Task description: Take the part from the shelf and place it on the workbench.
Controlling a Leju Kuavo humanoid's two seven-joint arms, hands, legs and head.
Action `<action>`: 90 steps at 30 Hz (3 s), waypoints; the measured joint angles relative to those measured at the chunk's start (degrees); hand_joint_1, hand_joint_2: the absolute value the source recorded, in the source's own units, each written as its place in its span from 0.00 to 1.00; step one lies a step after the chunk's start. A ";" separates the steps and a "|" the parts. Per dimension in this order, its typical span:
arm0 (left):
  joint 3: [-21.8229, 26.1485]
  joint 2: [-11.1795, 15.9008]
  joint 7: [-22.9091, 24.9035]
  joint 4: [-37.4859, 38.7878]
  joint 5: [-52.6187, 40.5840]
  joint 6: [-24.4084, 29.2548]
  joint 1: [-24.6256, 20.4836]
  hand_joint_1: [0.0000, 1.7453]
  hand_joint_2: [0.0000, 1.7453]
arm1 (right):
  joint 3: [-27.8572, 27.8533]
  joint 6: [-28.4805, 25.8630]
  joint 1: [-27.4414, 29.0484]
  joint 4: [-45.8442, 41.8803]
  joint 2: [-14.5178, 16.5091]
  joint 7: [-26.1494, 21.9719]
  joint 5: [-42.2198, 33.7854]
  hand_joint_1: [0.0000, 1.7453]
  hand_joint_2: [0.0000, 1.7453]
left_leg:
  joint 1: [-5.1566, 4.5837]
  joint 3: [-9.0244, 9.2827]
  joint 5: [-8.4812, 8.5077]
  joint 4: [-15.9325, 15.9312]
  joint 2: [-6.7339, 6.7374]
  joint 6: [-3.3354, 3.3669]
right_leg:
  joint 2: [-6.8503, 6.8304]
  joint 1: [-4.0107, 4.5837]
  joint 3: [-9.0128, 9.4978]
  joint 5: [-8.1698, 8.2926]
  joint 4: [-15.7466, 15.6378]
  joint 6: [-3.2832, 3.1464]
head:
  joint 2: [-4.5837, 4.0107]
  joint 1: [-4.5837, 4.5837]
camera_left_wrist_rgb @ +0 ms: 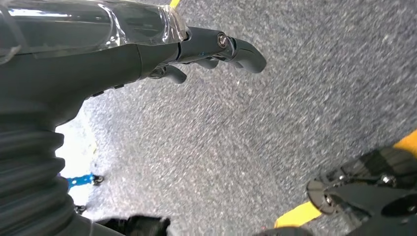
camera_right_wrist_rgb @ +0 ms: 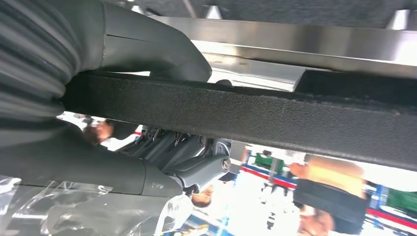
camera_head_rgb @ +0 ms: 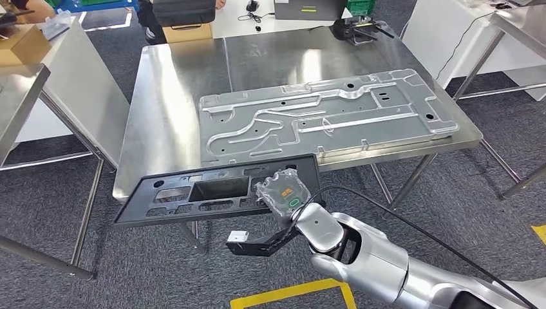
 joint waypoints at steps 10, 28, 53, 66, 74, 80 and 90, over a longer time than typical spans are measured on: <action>0.34 -0.07 -0.05 0.00 0.89 0.37 0.75 0.00 1.00 | -0.61 4.37 0.14 -5.49 -4.73 4.47 2.05 1.00 1.00 | 0.29 0.45 0.25 -0.83 0.14 -0.75 | 0.11 0.50 -0.01 -0.13 0.02 -0.78 | 0.00 0.00; 0.37 -0.38 0.31 0.00 0.91 1.01 0.95 0.00 1.00 | -1.69 7.47 0.46 -10.33 -8.14 5.46 4.72 1.00 1.00 | 0.05 0.44 0.16 -0.84 0.13 -1.59 | 0.09 0.21 0.06 -0.13 0.02 -0.83 | 0.00 0.02; 0.37 -0.67 0.73 0.00 -0.21 1.29 0.87 0.00 1.00 | -1.77 6.32 0.61 -12.51 -8.47 2.94 12.92 1.00 1.00 | 0.06 0.44 0.16 -0.84 0.12 -1.59 | 0.07 0.22 0.06 -0.13 0.02 -0.83 | 0.00 0.02; 0.37 -0.67 0.73 0.00 -0.91 1.28 0.53 0.00 1.00 | -1.77 5.76 0.72 -12.53 -8.42 2.64 12.92 1.00 1.00 | 0.06 0.42 0.16 -0.84 0.10 -1.59 | 0.04 0.22 0.07 -0.13 0.02 -0.83 | 0.00 0.02; 0.36 -0.64 0.69 0.00 -1.08 1.22 0.40 0.00 1.00 | -1.77 5.37 0.89 -12.54 -8.29 2.34 12.89 1.00 1.00 | -0.16 0.20 -0.26 -0.37 0.11 -0.62 | -0.06 -0.12 0.16 -0.04 -0.24 -0.51 | 0.00 0.01; 0.37 -0.68 0.69 0.00 -1.08 1.11 0.25 0.00 1.00 | -2.10 5.23 0.98 -12.77 -8.25 2.34 12.86 1.00 1.00 | 0.93 2.41 0.90 -3.29 0.18 0.03 | -0.15 0.03 -3.39 -5.05 8.38 0.53 | 0.00 0.16; 0.35 -0.52 0.45 0.07 -1.09 1.13 0.23 0.00 1.00 | -2.69 4.92 1.54 -13.00 -8.13 2.05 12.44 1.00 1.00 | 2.38 2.29 -1.38 -1.31 -0.79 -3.56 | 0.71 -1.51 -0.16 -0.21 0.41 1.00 | 0.00 0.31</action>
